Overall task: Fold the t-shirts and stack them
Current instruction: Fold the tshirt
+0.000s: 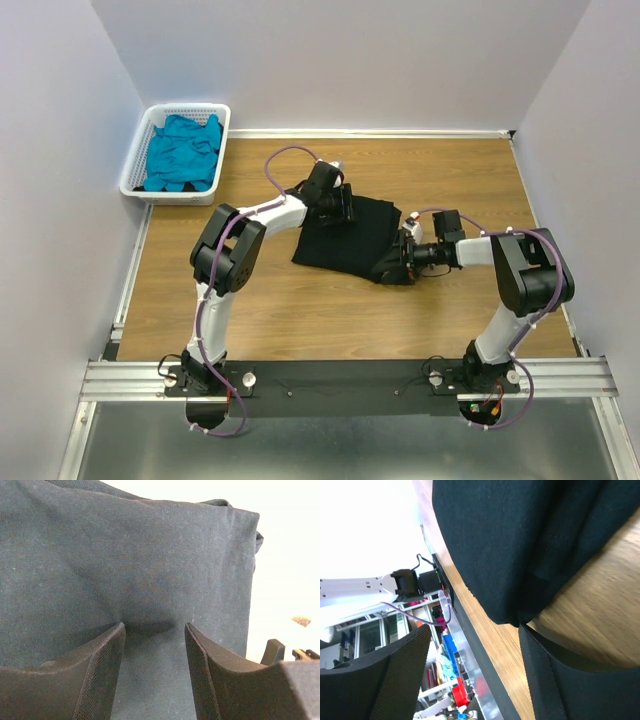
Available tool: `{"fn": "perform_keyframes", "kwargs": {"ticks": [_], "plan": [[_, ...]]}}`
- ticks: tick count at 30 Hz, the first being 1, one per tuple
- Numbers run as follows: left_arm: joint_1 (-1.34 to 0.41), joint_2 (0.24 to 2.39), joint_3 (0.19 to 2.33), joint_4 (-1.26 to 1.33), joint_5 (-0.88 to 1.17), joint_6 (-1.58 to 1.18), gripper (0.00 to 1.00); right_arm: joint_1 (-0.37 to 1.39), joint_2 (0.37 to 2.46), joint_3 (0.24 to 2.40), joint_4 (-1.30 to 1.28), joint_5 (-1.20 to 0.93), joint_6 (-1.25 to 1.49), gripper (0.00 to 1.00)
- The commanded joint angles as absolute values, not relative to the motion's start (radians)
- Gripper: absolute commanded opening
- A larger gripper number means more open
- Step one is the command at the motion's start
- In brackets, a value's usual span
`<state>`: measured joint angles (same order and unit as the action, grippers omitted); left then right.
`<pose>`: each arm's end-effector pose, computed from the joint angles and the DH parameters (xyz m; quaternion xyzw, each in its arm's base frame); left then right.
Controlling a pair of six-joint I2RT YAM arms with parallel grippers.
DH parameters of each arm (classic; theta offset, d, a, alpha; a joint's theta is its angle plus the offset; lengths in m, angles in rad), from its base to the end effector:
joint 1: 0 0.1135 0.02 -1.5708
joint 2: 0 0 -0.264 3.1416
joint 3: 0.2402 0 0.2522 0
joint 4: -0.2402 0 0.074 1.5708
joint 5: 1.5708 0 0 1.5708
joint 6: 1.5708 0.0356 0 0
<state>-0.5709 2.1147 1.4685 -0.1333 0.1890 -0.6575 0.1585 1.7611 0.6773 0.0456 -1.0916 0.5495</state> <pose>0.3883 -0.2574 0.1632 -0.0034 0.9193 -0.2923 0.2634 0.2750 0.0759 0.1064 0.0262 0.8354 0.5477 0.0374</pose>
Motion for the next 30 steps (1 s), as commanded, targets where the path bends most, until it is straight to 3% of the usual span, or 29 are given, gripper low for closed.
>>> {"fn": "perform_keyframes", "kwargs": {"ticks": [1, 10, 14, 19, 22, 30], "plan": [[-0.568, 2.155, 1.417, -0.193, 0.155, -0.666, 0.60, 0.173, 1.732, 0.670, -0.030, -1.100, 0.511, 0.77], [-0.566, 1.912, 1.371, -0.196, 0.140, -0.649, 0.72, 0.169, 1.488, 0.762, -0.084, -0.801, 0.523, 0.73], [-0.563, 1.771, 1.277, -0.207, 0.114, -0.644, 0.75, 0.152, 1.534, 0.879, -0.086, -0.712, 0.487, 0.64], [-0.464, 1.648, 1.164, -0.164, 0.110, -0.574, 0.87, 0.152, 1.701, 1.053, -0.084, -0.626, 0.430, 0.53], [-0.397, 1.664, 1.169, -0.144, 0.147, -0.508, 0.88, 0.152, 1.759, 1.115, -0.086, -0.580, 0.407, 0.47], [-0.310, 1.922, 1.393, -0.137, 0.234, -0.307, 0.88, 0.132, 1.975, 1.291, -0.086, -0.554, 0.364, 0.47]]}}
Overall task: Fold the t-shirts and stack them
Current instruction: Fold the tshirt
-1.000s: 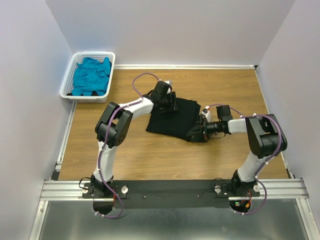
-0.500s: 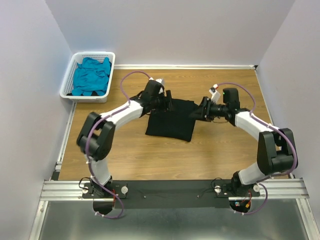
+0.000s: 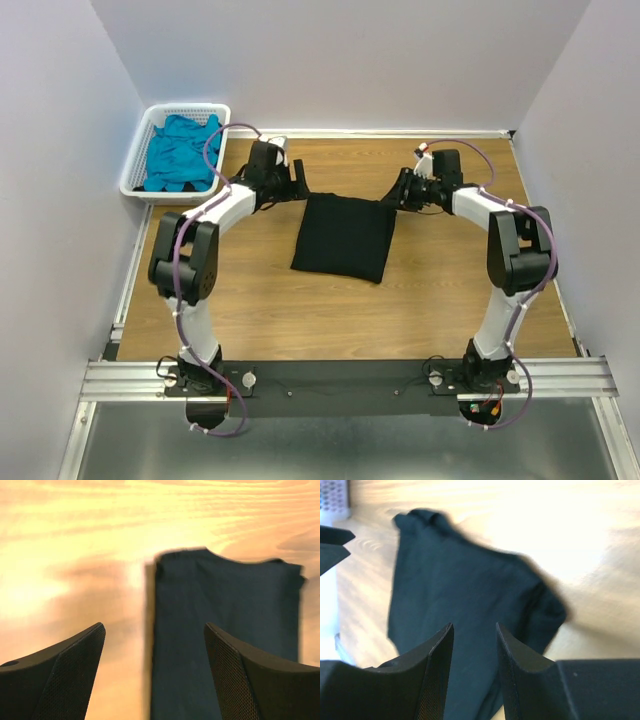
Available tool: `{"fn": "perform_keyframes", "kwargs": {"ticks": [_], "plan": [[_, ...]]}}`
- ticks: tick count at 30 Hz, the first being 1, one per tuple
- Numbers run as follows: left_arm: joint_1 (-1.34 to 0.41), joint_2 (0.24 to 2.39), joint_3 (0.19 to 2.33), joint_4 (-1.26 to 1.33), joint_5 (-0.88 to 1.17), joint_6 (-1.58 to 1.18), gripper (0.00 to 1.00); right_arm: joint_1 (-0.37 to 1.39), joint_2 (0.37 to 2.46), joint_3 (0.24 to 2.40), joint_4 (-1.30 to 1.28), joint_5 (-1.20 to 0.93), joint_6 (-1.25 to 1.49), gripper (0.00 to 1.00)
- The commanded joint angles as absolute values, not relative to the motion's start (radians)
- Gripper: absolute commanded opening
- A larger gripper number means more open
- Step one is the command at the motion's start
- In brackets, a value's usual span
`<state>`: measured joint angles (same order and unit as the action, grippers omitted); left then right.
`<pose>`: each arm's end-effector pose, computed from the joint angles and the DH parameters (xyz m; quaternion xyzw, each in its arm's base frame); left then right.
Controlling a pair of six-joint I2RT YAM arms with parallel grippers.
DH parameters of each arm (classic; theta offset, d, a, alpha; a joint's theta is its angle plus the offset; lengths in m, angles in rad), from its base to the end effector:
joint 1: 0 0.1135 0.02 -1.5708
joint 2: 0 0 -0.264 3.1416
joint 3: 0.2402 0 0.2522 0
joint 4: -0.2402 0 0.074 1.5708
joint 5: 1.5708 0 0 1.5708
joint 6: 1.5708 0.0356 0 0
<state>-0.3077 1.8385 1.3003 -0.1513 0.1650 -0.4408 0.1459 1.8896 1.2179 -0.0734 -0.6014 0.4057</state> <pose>0.3938 -0.1313 0.2246 -0.0249 0.9017 -0.2248 0.3684 0.4005 0.0792 0.1886 -0.0045 0.8829 0.3654 0.2949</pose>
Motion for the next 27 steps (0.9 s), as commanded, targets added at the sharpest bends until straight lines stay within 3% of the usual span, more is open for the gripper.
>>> {"fn": "perform_keyframes", "kwargs": {"ticks": [1, 18, 23, 27], "plan": [[-0.310, 1.946, 1.417, -0.141, 0.241, -0.289, 0.87, 0.130, 1.992, 1.302, -0.087, -0.557, 0.364, 0.47], [-0.299, 2.240, 1.652, -0.133, 0.337, -0.184, 0.75, 0.124, 2.137, 1.408, -0.094, -0.537, 0.353, 0.47], [-0.299, 2.261, 1.658, -0.124, 0.385, -0.189, 0.61, 0.126, 2.167, 1.433, -0.094, -0.574, 0.357, 0.46], [-0.299, 2.269, 1.657, -0.121, 0.422, -0.184, 0.54, 0.126, 2.168, 1.443, -0.094, -0.600, 0.359, 0.38]]}}
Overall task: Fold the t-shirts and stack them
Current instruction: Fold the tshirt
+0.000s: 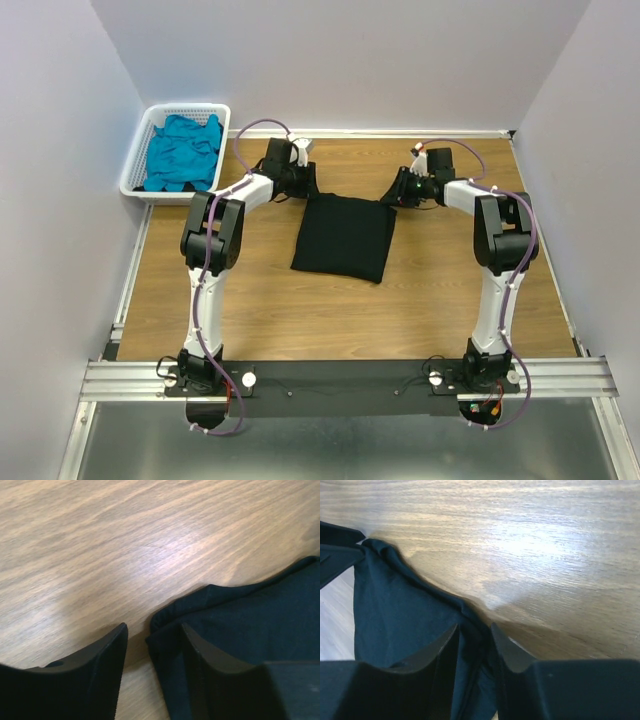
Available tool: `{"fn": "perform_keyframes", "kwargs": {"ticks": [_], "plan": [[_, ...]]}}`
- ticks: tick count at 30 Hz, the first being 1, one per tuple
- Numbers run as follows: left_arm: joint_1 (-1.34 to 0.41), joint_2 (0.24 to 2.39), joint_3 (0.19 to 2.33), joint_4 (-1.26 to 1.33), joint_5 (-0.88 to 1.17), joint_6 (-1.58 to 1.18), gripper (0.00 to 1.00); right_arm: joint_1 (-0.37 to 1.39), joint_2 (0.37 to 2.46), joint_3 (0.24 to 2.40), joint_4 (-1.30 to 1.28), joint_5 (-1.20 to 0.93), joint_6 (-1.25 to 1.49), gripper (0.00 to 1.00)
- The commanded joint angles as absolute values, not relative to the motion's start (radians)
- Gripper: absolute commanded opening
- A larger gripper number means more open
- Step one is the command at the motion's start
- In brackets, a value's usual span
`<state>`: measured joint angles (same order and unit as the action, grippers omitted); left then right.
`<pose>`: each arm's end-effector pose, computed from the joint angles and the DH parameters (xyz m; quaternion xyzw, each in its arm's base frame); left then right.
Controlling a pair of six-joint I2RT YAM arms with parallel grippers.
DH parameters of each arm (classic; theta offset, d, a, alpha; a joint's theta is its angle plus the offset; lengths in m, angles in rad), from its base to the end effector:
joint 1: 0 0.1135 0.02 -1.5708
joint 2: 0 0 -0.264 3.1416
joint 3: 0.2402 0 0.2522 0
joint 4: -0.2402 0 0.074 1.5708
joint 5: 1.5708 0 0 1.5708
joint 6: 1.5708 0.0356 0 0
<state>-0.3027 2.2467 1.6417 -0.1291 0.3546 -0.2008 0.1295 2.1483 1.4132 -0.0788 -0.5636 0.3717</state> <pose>0.4740 -0.1610 0.1575 0.1174 0.8946 -0.2557 0.3471 0.4513 0.0779 0.1392 0.0058 0.8985 0.3383 0.2797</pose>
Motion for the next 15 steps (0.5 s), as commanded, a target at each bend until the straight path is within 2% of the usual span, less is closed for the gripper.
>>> {"fn": "perform_keyframes", "kwargs": {"ticks": [1, 6, 8, 11, 15], "plan": [[-0.299, 2.267, 1.655, -0.123, 0.422, -0.184, 0.53, 0.126, 2.166, 1.443, -0.094, -0.600, 0.359, 0.37], [-0.299, 2.269, 1.651, -0.114, 0.439, -0.184, 0.34, 0.126, 2.152, 1.447, -0.094, -0.614, 0.359, 0.19], [-0.299, 2.264, 1.649, -0.110, 0.455, -0.186, 0.22, 0.126, 2.146, 1.447, -0.094, -0.621, 0.362, 0.10], [-0.299, 2.249, 1.641, -0.106, 0.459, -0.176, 0.05, 0.126, 2.131, 1.442, -0.094, -0.626, 0.365, 0.05], [-0.299, 2.214, 1.623, -0.097, 0.437, -0.169, 0.04, 0.126, 2.082, 1.416, -0.094, -0.615, 0.362, 0.05]]}}
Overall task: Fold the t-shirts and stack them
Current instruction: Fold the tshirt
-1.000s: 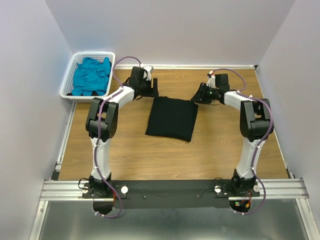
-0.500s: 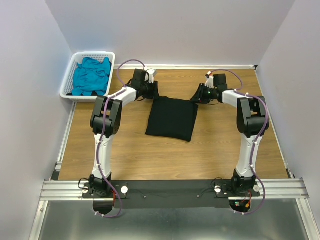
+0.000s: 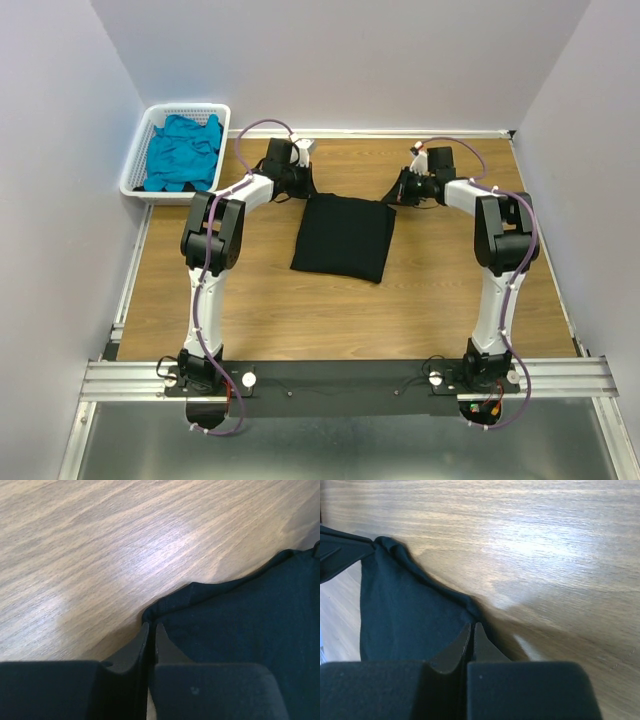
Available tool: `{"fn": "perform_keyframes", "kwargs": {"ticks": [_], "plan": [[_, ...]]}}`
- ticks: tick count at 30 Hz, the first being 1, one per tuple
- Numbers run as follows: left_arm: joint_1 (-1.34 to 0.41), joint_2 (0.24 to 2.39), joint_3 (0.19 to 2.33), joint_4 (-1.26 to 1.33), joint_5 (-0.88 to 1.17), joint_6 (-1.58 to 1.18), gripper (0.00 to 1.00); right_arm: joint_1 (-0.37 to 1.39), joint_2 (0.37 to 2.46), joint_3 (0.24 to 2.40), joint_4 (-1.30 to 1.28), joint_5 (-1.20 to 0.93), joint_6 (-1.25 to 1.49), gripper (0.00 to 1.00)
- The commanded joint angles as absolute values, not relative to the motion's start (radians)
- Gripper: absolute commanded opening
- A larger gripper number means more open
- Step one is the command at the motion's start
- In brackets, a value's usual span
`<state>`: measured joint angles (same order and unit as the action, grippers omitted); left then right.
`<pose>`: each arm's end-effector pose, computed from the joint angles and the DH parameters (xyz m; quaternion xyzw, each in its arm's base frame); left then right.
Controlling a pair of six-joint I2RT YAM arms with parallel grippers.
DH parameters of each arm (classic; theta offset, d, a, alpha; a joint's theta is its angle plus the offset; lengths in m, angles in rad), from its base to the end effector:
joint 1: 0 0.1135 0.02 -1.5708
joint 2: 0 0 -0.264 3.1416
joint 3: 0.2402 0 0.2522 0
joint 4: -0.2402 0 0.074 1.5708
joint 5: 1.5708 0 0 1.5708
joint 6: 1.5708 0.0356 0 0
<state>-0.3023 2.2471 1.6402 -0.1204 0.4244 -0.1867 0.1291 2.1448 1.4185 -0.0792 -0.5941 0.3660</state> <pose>0.4731 -0.1629 0.1582 0.1376 0.8854 -0.2833 0.3418 0.4517 0.0787 0.1427 -0.0037 0.8938 0.3507 0.2796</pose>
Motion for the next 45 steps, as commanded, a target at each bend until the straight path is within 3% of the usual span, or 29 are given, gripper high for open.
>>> {"fn": "perform_keyframes", "kwargs": {"ticks": [1, 10, 24, 30, 34, 36, 37, 45], "plan": [[-0.299, 2.201, 1.620, -0.091, 0.439, -0.167, 0.04, 0.126, 2.077, 1.413, -0.094, -0.615, 0.361, 0.05], [-0.299, 2.140, 1.577, -0.081, 0.422, -0.160, 0.04, 0.126, 1.976, 1.347, -0.094, -0.592, 0.379, 0.04], [-0.327, 2.129, 1.554, -0.032, 0.480, -0.152, 0.08, 0.126, 1.887, 1.189, -0.091, -0.373, 0.414, 0.01], [-0.328, 2.126, 1.542, 0.017, 0.448, -0.195, 0.36, 0.127, 1.907, 1.177, -0.083, -0.354, 0.399, 0.01], [-0.328, 2.106, 1.532, 0.037, 0.440, -0.218, 0.62, 0.126, 1.865, 1.175, -0.081, -0.370, 0.399, 0.01], [-0.328, 2.099, 1.525, 0.037, 0.427, -0.225, 0.64, 0.127, 1.826, 1.174, -0.084, -0.376, 0.406, 0.01], [-0.328, 2.091, 1.522, 0.037, 0.420, -0.235, 0.71, 0.127, 1.809, 1.170, -0.084, -0.377, 0.413, 0.01], [-0.328, 2.010, 1.447, 0.040, 0.351, -0.307, 0.74, 0.127, 1.684, 1.060, -0.083, -0.287, 0.491, 0.01]]}}
